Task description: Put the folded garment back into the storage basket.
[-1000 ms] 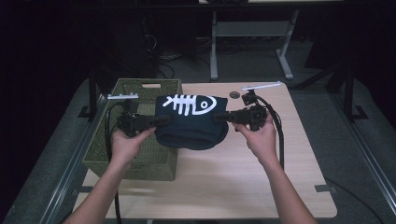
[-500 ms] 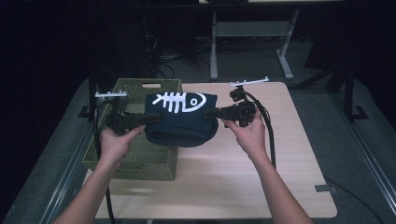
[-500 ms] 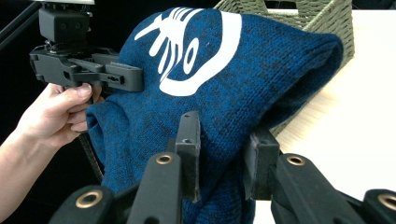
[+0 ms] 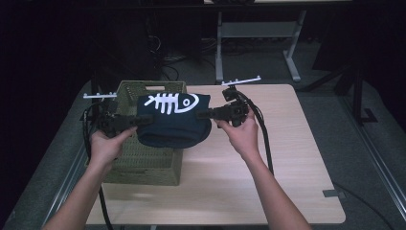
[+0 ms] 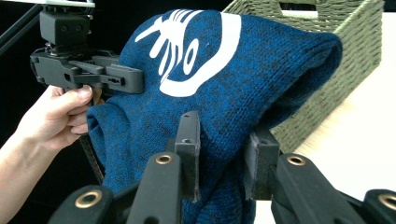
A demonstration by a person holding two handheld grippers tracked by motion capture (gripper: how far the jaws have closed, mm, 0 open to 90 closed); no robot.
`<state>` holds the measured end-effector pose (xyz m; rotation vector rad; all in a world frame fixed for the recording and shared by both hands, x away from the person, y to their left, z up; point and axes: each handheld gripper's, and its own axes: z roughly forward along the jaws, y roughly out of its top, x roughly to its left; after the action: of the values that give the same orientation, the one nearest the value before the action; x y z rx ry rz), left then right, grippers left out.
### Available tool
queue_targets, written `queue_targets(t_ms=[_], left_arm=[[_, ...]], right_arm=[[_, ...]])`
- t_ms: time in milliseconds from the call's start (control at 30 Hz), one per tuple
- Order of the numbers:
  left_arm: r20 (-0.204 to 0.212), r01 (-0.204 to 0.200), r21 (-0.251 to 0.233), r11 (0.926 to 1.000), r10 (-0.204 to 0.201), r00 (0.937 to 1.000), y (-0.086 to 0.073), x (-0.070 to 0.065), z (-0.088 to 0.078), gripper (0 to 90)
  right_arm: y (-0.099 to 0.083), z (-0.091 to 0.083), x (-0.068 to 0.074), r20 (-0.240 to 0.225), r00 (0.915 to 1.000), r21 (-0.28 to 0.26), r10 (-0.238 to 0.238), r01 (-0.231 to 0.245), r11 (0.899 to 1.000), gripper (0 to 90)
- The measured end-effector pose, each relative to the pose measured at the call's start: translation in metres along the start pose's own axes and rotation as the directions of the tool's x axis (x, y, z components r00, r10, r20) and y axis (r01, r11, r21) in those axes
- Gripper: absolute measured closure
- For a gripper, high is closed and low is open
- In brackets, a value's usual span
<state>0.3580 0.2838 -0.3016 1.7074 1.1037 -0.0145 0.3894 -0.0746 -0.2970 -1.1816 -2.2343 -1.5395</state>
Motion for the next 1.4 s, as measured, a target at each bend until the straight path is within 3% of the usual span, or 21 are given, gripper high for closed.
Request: queue_targets(t_ms=[967, 1400], left_arm=[[-0.077, 0.036, -0.028, 0.9989, -0.039, 0.9963, -0.002, 0.035, -0.047, 67.8], [-0.1, 0.061, -0.025, 0.9978, -0.064, 0.993, -0.004, 0.049, -0.055, 67.6]], right_arm=[[0.018, 0.059, 0.021, -0.031, 0.9993, 0.003, -0.021, 0.021, 1.0, 70.7], [0.018, 0.08, 0.022, -0.036, 0.9993, 0.009, -0.011, 0.011, 1.0, 70.5]])
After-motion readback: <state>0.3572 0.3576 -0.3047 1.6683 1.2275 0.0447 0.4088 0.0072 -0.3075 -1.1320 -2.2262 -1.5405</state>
